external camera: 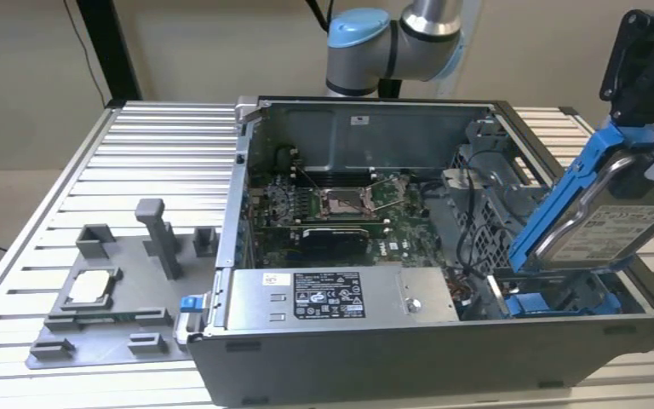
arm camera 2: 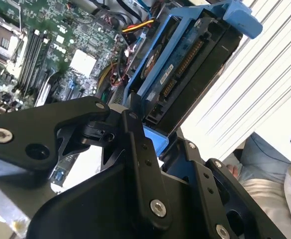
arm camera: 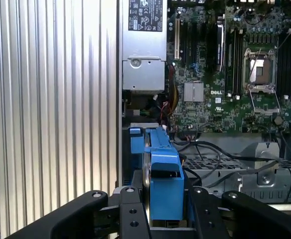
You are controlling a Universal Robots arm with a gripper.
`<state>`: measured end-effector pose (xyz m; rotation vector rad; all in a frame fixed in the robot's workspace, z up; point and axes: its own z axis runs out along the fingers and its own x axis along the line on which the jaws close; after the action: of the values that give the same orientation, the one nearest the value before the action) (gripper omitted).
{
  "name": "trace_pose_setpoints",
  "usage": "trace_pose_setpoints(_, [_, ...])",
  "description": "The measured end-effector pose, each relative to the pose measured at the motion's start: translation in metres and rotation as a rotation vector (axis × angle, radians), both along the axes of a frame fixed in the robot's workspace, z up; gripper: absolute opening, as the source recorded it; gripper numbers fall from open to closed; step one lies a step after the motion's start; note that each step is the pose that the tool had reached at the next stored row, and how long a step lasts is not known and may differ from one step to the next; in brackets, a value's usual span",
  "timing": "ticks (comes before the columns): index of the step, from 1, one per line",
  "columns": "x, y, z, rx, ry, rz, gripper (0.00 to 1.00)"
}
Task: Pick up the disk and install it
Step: 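Pick up the disk, then insert the disk into the insertion slot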
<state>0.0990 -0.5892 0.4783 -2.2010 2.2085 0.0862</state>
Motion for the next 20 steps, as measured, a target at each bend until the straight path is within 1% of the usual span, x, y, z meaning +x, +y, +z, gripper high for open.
trace_pose_setpoints(15, [0.0036, -0.0004, -0.0273, 0.0010, 0.0000, -0.001, 0.00])
trace_pose_setpoints(20, [0.0038, -0.0003, -0.0331, 0.0040, 0.0000, 0.000, 0.00])
